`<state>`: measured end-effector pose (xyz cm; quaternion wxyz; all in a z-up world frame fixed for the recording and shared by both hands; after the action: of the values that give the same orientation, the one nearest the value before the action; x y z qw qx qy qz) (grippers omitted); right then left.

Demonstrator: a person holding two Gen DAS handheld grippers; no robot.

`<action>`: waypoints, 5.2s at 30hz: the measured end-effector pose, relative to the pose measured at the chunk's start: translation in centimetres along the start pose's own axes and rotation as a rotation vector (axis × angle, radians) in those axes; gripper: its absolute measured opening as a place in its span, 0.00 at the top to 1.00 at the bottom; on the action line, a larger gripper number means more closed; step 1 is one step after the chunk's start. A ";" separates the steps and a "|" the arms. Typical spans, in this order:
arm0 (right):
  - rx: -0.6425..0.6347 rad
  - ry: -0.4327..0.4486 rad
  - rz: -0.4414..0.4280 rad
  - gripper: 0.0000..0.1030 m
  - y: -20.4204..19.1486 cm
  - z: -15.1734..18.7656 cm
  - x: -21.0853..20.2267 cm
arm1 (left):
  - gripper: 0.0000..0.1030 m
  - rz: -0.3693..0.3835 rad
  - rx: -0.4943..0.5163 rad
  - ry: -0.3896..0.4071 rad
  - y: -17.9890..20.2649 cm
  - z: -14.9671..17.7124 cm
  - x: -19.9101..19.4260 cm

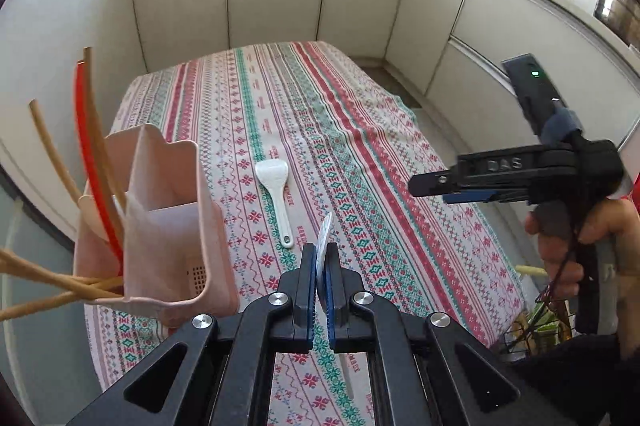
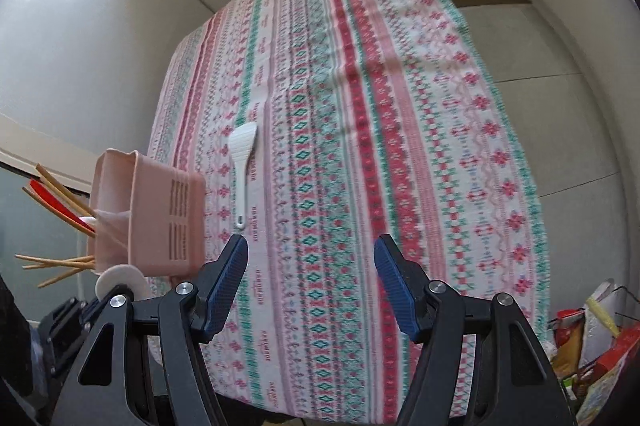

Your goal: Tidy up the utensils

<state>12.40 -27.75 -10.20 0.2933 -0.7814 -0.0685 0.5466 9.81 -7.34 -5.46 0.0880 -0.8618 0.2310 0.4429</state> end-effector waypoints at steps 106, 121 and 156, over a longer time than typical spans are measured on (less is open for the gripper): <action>-0.478 0.586 -0.169 0.42 -22.5 4.5 2.8 | 0.51 -0.170 -0.341 0.488 -11.5 2.2 -12.4; -0.398 0.541 0.089 0.22 -17.2 8.8 -14.2 | 0.05 -0.295 -0.348 0.321 -7.0 2.5 -18.1; -0.377 0.635 0.364 0.00 -17.0 20.3 -29.4 | 0.00 -0.417 -0.258 0.251 1.4 3.9 -27.2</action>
<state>-13.66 -18.61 18.12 0.0500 -0.9507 0.0659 0.2990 -7.25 1.53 14.15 0.0376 -0.9430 -0.0003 0.3307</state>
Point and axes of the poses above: each gripper's, at about its wrist camera, not at the fingertips, and x roughly the way its jaws point, y to its right, z to its underside, the point moved 4 cm from there along x, roughly the way its jaws point, and after that the axes turned 6 degrees about -z, right-handed, at the moved point
